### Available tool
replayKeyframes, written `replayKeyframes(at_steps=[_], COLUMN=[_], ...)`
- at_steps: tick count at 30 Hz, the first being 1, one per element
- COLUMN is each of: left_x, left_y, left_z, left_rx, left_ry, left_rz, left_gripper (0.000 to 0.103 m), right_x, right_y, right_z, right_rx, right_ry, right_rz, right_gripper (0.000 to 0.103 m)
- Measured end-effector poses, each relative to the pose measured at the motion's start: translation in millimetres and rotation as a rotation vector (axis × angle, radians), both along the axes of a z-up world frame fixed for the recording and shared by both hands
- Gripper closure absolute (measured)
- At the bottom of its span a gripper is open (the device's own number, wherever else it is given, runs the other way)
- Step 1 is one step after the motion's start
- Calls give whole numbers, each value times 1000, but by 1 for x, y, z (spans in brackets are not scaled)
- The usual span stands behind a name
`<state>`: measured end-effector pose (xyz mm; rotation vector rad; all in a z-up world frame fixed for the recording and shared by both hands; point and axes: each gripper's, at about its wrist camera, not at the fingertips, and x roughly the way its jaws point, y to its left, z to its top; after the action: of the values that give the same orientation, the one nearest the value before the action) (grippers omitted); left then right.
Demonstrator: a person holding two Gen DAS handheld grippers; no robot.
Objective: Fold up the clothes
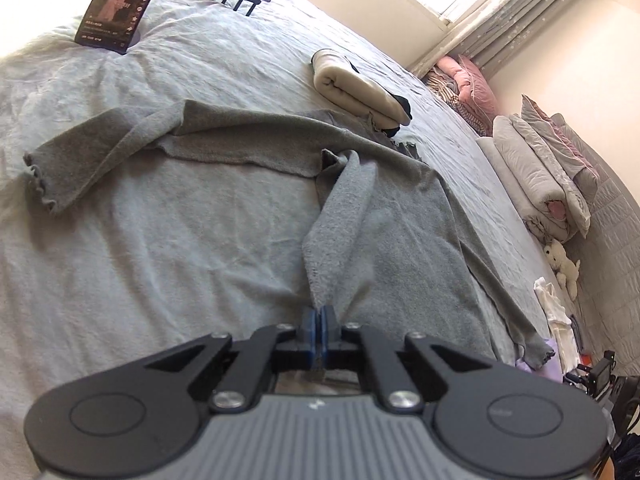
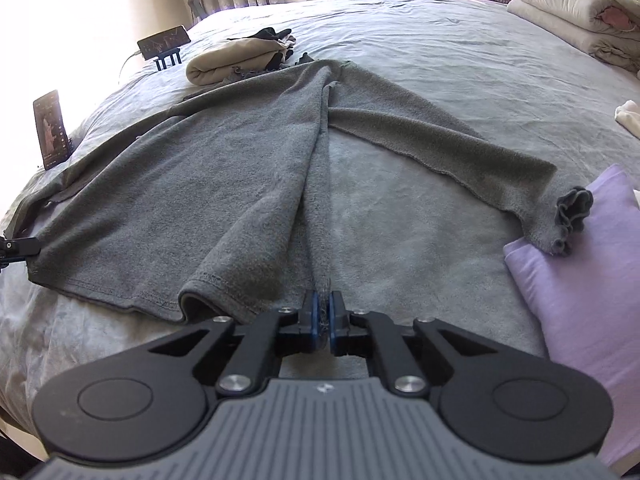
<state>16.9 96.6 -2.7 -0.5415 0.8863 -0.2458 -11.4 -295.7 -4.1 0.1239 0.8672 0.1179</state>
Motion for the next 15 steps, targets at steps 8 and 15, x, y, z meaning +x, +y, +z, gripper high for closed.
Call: replayKeyframes(at_steps=[8, 15], left_x=[-7, -33], left_y=[24, 11], left_z=[-6, 5], left_rx=[-129, -64], left_ry=[42, 42], left_rz=[-18, -163], left_gripper=[101, 101], right_x=[-11, -33], right_y=[-36, -45], right_z=[28, 33], right_rx=[-15, -83], right_ry=[-32, 2], right_rz=[-48, 11], right_gripper=[97, 97])
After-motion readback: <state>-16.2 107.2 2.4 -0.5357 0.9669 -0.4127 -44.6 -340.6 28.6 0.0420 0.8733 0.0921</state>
